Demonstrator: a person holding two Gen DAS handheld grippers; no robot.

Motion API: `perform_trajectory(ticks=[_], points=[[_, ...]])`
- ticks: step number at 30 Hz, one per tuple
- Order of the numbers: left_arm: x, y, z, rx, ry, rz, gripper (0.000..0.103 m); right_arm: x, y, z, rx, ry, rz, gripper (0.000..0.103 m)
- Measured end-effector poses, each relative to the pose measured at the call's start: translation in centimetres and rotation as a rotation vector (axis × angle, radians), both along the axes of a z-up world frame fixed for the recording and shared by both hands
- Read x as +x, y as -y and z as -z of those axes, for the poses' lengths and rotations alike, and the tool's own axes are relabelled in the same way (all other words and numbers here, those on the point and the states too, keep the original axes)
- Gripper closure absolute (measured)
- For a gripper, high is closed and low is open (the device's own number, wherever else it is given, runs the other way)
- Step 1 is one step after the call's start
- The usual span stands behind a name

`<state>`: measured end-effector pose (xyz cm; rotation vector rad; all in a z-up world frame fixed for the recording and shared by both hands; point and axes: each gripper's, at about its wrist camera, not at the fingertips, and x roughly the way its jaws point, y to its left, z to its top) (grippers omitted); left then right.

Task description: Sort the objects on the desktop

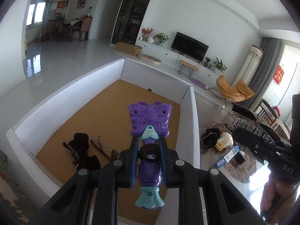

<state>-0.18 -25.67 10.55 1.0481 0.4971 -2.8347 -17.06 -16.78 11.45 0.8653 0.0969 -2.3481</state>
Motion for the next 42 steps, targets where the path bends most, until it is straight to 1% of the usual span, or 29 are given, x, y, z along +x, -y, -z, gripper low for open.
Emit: perform_trajectory(ticks=[2, 5, 7, 9, 10, 11, 13, 14, 15, 16, 17, 18, 21, 24, 26, 28, 30, 32, 34, 36, 38, 39, 40, 42], points=[[-0.8, 1.1, 0.8, -0.035, 0.049, -0.016, 0.083, -2.3, 4.1, 0.9, 0.031, 0.045, -0.049, 0.054], [-1.1, 1.7, 2.4, -0.05, 0.11, -0.021, 0.082, -5.7, 8.7, 3.4, 0.106, 0.133, -0.079, 0.054], [-1.4, 1.6, 3.5, -0.054, 0.146, -0.018, 0.082, -7.6, 10.4, 5.6, 0.139, 0.213, -0.081, 0.054], [-1.6, 1.6, 4.6, -0.061, 0.177, -0.018, 0.081, -9.0, 11.1, 7.6, 0.15, 0.291, -0.063, 0.053], [-1.8, 1.7, 5.1, -0.062, 0.19, -0.016, 0.081, -9.6, 11.0, 8.4, 0.148, 0.329, -0.052, 0.049], [-1.9, 1.6, 5.4, -0.071, 0.196, -0.015, 0.081, -10.1, 10.9, 9.0, 0.142, 0.358, -0.042, 0.038], [-1.8, 1.2, 5.3, -0.101, 0.186, -0.021, 0.071, -9.8, 10.3, 8.8, 0.123, 0.322, -0.026, 0.023], [-1.6, 1.1, 5.1, -0.106, 0.173, -0.029, 0.057, -9.6, 9.8, 8.4, 0.092, 0.315, -0.024, 0.015], [-1.4, 0.8, 4.8, -0.111, 0.15, -0.038, 0.041, -9.2, 9.0, 8.0, 0.065, 0.297, -0.017, 0.015], [-1.0, 0.6, 4.3, -0.12, 0.124, -0.051, 0.033, -8.6, 8.3, 7.2, 0.044, 0.271, -0.004, 0.015], [-0.5, 0.3, 4.0, -0.132, 0.096, -0.066, 0.022, -7.9, 7.4, 6.4, 0.029, 0.241, 0.011, 0.014], [-0.2, -0.1, 3.5, -0.142, 0.069, -0.073, 0.02, -7.3, 6.4, 5.9, 0.016, 0.211, 0.025, 0.013], [0.1, -2.0, 2.4, -0.147, 0.029, -0.048, 0.02, -5.4, 2.7, 4.6, 0.005, 0.118, 0.084, 0.008], [0.5, -5.1, 1.4, -0.141, -0.002, 0.019, 0.02, -3.7, -1.8, 4.5, 0.027, 0.05, 0.157, 0.005], [0.6, -8.0, 0.6, -0.136, -0.027, 0.086, 0.019, -2.3, -5.5, 5.3, 0.049, 0.028, 0.21, 0.005], [1.0, -11.3, 0.2, -0.131, -0.044, 0.162, 0.015, -1.1, -9.6, 6.6, 0.09, 0.018, 0.277, 0.005], [1.0, -14.6, 0.6, -0.13, -0.042, 0.224, 0.003, 0.0, -13.6, 8.5, 0.149, 0.032, 0.343, 0.005], [0.9, -17.8, 1.9, -0.146, -0.016, 0.266, 0.002, 0.9, -17.6, 10.8, 0.209, 0.073, 0.41, 0.005], [-0.3, -20.6, 4.2, -0.177, 0.051, 0.303, 0.002, 1.9, -21.6, 13.0, 0.248, 0.135, 0.473, 0.005], [-1.8, -22.7, 6.9, -0.199, 0.116, 0.332, 0.002, 2.6, -24.8, 14.6, 0.252, 0.19, 0.526, 0.005], [-3.2, -24.2, 9.4, -0.224, 0.177, 0.338, 0.002, 3.0, -27.4, 15.8, 0.253, 0.242, 0.58, 0.005], [-3.9, -24.8, 10.3, -0.231, 0.198, 0.34, 0.002, 3.4, -28.5, 16.2, 0.236, 0.258, 0.596, 0.005], [-4.5, -25.2, 11.0, -0.235, 0.213, 0.341, 0.002, 3.8, -29.2, 16.3, 0.217, 0.247, 0.61, 0.001], [-5.8, -26.0, 11.7, -0.24, 0.238, 0.338, 0.002, 4.0, -29.9, 16.4, 0.223, 0.245, 0.639, 0.0]])
